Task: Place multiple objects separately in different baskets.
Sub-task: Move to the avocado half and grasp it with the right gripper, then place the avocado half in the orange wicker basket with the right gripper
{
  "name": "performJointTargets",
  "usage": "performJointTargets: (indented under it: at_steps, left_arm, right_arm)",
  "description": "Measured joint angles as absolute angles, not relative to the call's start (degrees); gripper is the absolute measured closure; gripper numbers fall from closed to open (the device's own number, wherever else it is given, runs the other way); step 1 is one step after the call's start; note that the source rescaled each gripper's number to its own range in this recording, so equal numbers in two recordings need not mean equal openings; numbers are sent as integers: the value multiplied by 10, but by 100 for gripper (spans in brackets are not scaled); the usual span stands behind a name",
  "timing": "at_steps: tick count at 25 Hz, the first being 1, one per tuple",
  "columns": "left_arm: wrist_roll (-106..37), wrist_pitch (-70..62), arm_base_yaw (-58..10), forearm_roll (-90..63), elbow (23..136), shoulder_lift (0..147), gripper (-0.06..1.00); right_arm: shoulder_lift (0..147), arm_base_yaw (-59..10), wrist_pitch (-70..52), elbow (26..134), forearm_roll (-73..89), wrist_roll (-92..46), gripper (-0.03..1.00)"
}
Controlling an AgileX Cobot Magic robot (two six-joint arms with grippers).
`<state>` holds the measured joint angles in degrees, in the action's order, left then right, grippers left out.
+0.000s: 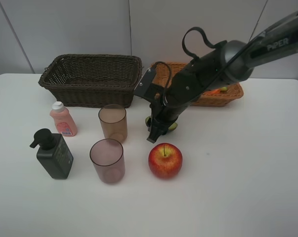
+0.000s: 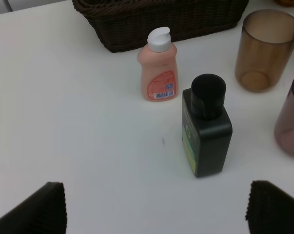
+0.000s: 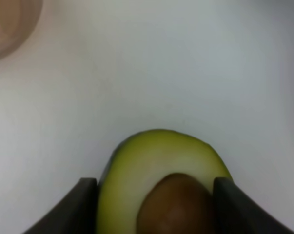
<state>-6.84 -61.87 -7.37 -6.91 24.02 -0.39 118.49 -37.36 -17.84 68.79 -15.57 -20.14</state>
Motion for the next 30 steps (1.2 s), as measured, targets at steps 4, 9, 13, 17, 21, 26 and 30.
performJointTargets:
  at_steps: [4,9,13,17,21,26,30]
  left_arm:
    - [-68,-619,-74,-69,240,-4,-3]
    - [-68,-619,-74,-69,240,-4,-3]
    - [-68,-619,-74,-69,240,-4,-3]
    - [-68,-619,-74,-69,240,-4,-3]
    - [-68,-619,-74,-69,240,-4,-3]
    - [-68,-619,-74,-69,240,-4,-3]
    - [-68,-619,-74,-69,240,-4,-3]
  right_arm:
    - [1185,-374,-178,688,-156,-201,72]
    - [1185,-374,-178,688,-156,-201,72]
    - [1185,-374,-184,688,-156,-201,72]
    - [1176,-374,-206,688,-157,-201,72]
    - [1159,-374,-229,688,-157,-201,72]
    - [1131,-374,-260,688,-156,-201,72]
    - [1099,-374,-285,688,-156,-201,72]
